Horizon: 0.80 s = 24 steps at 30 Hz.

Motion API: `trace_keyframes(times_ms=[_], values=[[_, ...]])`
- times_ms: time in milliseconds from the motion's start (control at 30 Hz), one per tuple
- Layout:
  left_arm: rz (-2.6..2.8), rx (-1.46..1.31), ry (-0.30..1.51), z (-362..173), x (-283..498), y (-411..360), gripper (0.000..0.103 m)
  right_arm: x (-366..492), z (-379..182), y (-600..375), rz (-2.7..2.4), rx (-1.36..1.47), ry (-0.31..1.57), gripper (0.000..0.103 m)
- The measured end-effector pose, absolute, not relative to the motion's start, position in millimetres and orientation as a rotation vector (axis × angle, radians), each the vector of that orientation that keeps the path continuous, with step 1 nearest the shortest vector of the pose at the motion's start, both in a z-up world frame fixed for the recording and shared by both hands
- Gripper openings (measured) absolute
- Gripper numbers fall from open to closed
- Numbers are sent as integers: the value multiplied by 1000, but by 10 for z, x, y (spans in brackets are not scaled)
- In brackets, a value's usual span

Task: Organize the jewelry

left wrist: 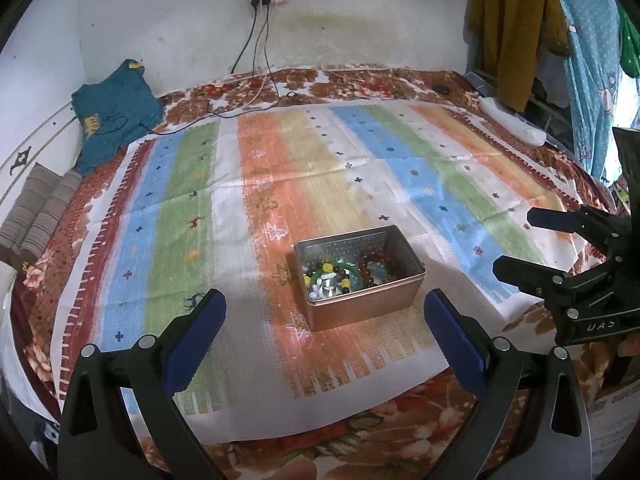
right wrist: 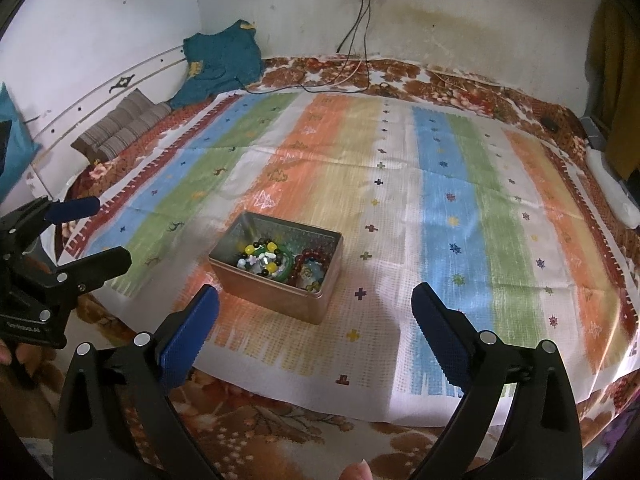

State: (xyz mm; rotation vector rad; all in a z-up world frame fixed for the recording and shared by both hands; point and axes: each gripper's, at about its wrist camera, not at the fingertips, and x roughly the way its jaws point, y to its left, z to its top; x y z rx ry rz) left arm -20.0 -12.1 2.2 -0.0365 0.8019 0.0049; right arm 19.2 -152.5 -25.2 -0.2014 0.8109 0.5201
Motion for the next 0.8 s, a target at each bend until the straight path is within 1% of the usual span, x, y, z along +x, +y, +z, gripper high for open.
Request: trace_keyframes(times_ms=[800], values=[[-5,-42,788,45,-235,-131,97,130,-216,-1524,535,-189,789,98]])
